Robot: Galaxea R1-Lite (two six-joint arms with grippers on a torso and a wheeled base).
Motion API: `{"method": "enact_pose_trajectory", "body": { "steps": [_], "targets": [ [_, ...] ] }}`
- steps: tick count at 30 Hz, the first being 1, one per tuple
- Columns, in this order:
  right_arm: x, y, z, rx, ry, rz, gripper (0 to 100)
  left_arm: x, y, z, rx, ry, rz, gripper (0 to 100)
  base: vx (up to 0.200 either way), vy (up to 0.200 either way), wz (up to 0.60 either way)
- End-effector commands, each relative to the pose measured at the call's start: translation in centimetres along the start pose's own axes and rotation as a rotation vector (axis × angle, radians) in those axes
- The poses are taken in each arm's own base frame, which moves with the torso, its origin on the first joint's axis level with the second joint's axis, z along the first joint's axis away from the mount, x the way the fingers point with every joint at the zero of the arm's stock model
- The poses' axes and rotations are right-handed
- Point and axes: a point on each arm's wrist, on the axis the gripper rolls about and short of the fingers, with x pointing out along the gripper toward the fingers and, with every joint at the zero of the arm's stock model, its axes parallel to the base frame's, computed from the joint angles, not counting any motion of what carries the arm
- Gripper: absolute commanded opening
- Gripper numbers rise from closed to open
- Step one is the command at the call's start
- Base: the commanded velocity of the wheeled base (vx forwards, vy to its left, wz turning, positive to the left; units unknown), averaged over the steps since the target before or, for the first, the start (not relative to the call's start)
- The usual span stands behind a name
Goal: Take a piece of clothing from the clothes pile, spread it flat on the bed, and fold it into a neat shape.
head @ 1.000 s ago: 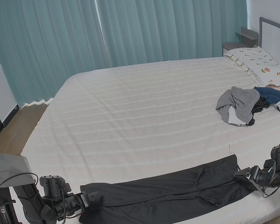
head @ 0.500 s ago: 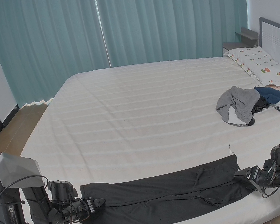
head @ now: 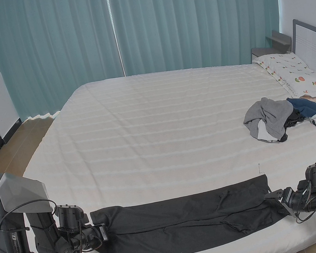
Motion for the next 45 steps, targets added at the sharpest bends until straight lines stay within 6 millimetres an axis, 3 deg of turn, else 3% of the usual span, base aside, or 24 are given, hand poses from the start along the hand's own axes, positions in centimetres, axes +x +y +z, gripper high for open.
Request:
{"method": "enact_pose_trajectory", "body": {
  "steps": [1, 14, 20, 45],
  "targets": [
    [0.0, 0.1, 0.1, -0.005, -0.009, 0.011, 100, -0.3, 0.0, 0.4, -0.001, -0.018, -0.001, 0, 0.0, 0.0, 0.0],
    [0.0, 0.1, 0.1, -0.005, -0.009, 0.011, 100, -0.5, -0.2, 1.0, -0.026, -0.04, -0.018, 0, 0.0, 0.0, 0.0],
    [0.0, 0.1, 0.1, -0.005, -0.009, 0.011, 100, -0.3, -0.3, 1.3, -0.054, -0.052, -0.019, 0, -0.2, 0.0, 0.0],
    [0.0, 0.1, 0.1, -0.004, -0.008, 0.01, 100, -0.6, -0.9, 2.3, -0.126, -0.095, -0.044, 0, 0.0, 0.0, 0.0]
  ]
}}
